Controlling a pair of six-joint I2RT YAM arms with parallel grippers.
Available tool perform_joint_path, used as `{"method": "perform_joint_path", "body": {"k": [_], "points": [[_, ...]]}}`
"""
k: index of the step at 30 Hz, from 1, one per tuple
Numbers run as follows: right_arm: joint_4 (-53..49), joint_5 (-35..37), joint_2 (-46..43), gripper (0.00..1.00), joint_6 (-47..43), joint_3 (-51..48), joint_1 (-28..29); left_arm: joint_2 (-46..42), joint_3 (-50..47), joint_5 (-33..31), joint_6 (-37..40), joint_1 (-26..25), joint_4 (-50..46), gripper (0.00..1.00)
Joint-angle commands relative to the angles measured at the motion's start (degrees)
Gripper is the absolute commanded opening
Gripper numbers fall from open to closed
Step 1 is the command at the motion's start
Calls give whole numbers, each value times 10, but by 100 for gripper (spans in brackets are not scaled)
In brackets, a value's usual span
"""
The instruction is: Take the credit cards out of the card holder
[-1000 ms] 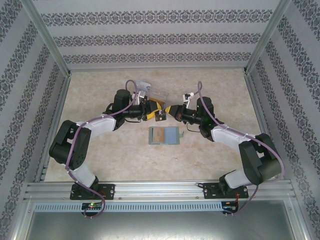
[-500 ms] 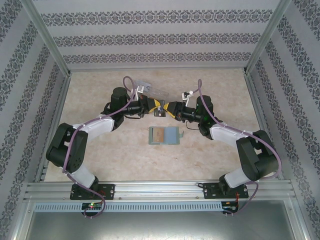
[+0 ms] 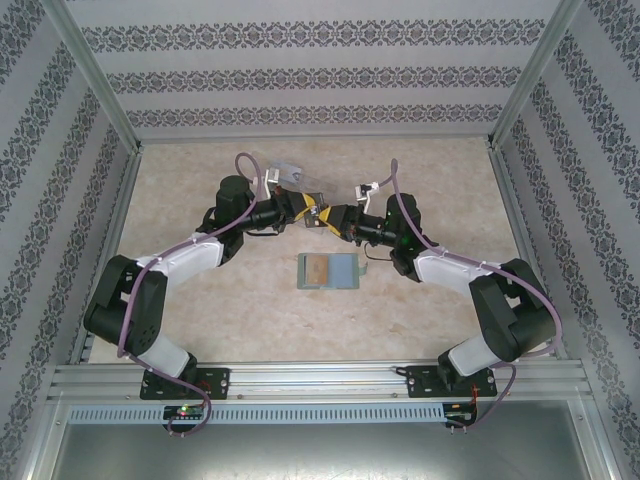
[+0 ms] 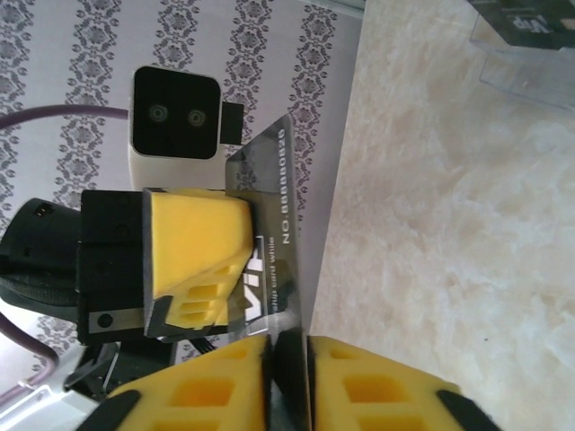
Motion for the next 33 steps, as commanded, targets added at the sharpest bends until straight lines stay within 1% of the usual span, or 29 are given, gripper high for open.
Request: {"method": "perform_joint_path", "body": {"k": [1, 2, 3, 4, 6, 9, 11, 12, 13, 16, 19, 20, 21, 24, 26, 28, 31, 33], "points": [[17, 9, 6, 11, -3, 9, 10, -24, -5, -18, -12, 6, 12, 1], [7, 14, 6, 8, -13, 11, 11, -27, -7, -19, -11, 8, 5, 5], [-19, 23, 3, 1, -29, 15, 15, -32, -8, -19, -6, 11, -13, 14], [-54, 35, 2, 0, -47, 22, 20, -41, -11, -22, 3, 15, -37, 23], [-112, 55, 5, 0, -89, 37, 32, -68, -16, -36, 39, 23, -108, 37], [-186, 85, 20, 0, -152, 67, 52, -123, -16, -82, 118, 37, -260, 65], [-225, 106, 37, 0, -187, 91, 63, -165, -12, -135, 162, 47, -370, 78], [-242, 117, 47, 0, -205, 106, 70, -180, -7, -162, 175, 53, -421, 82], [-258, 128, 56, 0, -223, 118, 76, -196, -1, -182, 187, 62, -474, 84], [-326, 177, 84, 0, -296, 172, 94, -221, 13, -195, 225, 93, -576, 87], [-409, 223, 118, 0, -372, 241, 106, -244, 19, -220, 264, 112, -634, 94], [-427, 234, 133, 0, -404, 266, 109, -253, 21, -229, 279, 120, -652, 98], [-437, 241, 144, 0, -428, 283, 109, -258, 22, -232, 289, 128, -661, 100], [-478, 252, 187, 0, -508, 352, 110, -263, 36, -224, 326, 148, -693, 99], [-517, 248, 214, 0, -564, 402, 110, -258, 50, -223, 352, 156, -715, 99], [-535, 266, 235, 0, -614, 440, 113, -250, 64, -221, 372, 162, -730, 99], [-554, 289, 266, 0, -685, 497, 114, -233, 80, -217, 386, 170, -743, 99], [-572, 294, 285, 0, -732, 536, 115, -225, 79, -213, 386, 170, -734, 99]]}}
